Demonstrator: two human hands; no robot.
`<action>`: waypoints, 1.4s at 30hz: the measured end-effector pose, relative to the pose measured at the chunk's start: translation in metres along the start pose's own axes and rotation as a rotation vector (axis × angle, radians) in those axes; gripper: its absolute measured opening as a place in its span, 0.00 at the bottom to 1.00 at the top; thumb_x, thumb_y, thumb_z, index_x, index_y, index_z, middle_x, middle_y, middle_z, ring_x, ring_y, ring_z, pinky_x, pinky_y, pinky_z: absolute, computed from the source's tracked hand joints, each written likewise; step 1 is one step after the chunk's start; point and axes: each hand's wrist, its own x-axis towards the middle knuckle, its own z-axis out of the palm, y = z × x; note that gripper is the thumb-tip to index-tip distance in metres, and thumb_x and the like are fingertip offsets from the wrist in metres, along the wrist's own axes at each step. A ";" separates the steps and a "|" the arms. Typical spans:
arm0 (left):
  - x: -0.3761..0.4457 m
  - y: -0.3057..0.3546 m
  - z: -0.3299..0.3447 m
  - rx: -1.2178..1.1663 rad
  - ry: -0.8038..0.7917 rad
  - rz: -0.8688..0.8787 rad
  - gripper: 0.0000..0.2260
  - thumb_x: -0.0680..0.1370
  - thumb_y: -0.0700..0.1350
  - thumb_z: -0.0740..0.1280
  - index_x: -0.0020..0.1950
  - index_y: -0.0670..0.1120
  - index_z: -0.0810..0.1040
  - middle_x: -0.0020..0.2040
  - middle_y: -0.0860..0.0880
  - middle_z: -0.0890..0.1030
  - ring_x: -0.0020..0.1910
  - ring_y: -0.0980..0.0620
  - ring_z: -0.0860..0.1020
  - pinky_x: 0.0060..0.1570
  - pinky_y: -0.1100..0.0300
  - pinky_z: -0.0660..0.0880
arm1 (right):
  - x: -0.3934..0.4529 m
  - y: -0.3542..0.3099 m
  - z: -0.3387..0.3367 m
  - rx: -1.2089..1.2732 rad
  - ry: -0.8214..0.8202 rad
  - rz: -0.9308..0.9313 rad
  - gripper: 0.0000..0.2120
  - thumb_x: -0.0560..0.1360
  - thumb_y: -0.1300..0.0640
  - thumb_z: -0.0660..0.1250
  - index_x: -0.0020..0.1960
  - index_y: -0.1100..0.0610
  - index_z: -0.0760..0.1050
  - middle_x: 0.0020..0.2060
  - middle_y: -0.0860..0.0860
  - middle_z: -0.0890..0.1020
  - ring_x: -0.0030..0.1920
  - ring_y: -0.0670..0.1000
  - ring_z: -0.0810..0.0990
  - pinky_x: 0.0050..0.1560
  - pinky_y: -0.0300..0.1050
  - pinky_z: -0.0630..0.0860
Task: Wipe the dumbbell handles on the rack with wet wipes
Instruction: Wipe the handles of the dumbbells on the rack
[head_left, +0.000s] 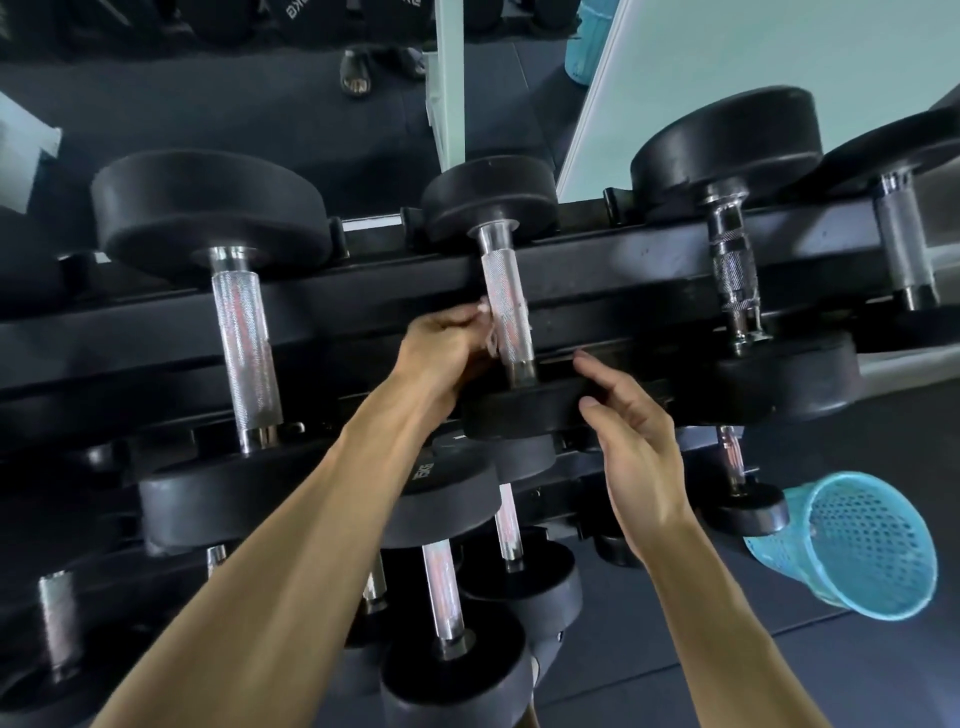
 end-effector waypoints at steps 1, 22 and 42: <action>0.001 -0.002 -0.002 0.020 -0.013 0.002 0.11 0.81 0.35 0.64 0.60 0.37 0.81 0.58 0.37 0.83 0.59 0.39 0.81 0.55 0.54 0.80 | -0.001 -0.001 0.000 -0.012 -0.007 0.000 0.20 0.80 0.64 0.62 0.61 0.42 0.79 0.64 0.39 0.79 0.67 0.39 0.74 0.74 0.49 0.66; 0.001 0.019 -0.003 0.124 0.044 -0.019 0.10 0.78 0.28 0.62 0.46 0.38 0.80 0.42 0.38 0.84 0.38 0.47 0.85 0.37 0.59 0.81 | -0.004 0.006 0.001 -0.213 -0.058 -0.106 0.28 0.68 0.33 0.65 0.67 0.31 0.66 0.38 0.33 0.62 0.37 0.32 0.64 0.37 0.27 0.68; -0.020 0.021 0.002 0.063 0.191 0.047 0.06 0.74 0.32 0.73 0.42 0.42 0.82 0.31 0.48 0.83 0.30 0.55 0.80 0.36 0.64 0.79 | -0.002 0.007 0.000 -0.208 -0.034 -0.103 0.30 0.72 0.42 0.67 0.73 0.42 0.67 0.37 0.34 0.63 0.38 0.33 0.63 0.37 0.28 0.66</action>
